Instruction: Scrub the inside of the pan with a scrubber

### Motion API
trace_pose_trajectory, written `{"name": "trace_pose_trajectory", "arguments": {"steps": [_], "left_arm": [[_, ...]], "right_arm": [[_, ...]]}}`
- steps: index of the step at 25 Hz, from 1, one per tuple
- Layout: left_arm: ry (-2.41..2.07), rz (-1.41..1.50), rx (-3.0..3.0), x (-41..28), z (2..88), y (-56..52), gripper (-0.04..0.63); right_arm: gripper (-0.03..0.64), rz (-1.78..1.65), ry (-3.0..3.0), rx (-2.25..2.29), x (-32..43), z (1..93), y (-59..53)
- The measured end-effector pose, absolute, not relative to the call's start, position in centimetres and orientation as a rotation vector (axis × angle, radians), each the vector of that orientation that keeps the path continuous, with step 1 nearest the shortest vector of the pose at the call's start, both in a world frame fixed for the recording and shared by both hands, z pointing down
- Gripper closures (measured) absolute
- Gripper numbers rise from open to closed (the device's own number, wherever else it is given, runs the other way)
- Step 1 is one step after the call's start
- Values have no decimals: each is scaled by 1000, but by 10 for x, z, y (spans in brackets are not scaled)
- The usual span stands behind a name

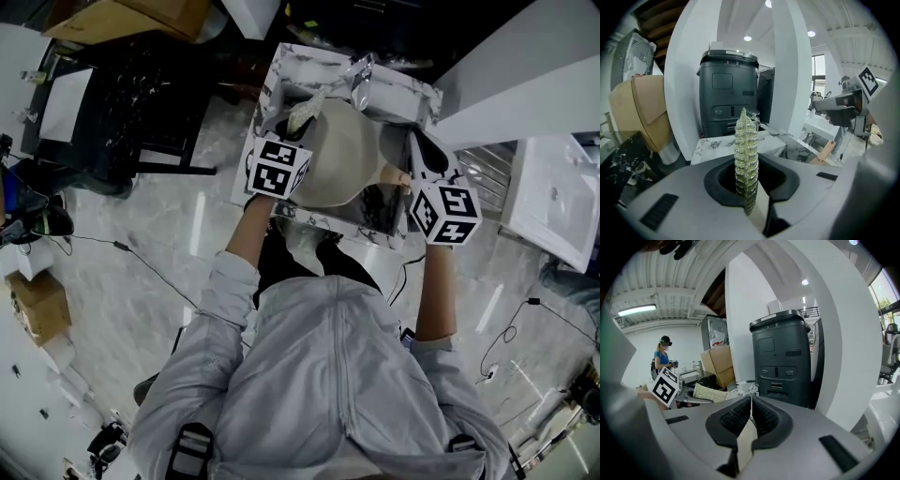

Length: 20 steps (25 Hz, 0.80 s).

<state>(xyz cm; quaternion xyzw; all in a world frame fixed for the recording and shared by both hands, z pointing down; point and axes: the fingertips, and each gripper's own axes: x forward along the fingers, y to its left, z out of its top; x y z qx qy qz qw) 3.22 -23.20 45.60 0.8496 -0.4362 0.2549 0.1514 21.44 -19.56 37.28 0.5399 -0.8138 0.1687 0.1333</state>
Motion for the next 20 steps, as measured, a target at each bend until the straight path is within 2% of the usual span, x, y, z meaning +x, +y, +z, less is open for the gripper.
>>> {"name": "trace_pose_trajectory", "arguments": {"steps": [10,20], "left_arm": [[-1177,842,2363,52,543,-256,525],[-1357,922,2192,48,604,-278,526]], "right_arm": [[580,529,-2321,1533,221,412,-203],[580,590,-2335,1505,208,435,-214]]}}
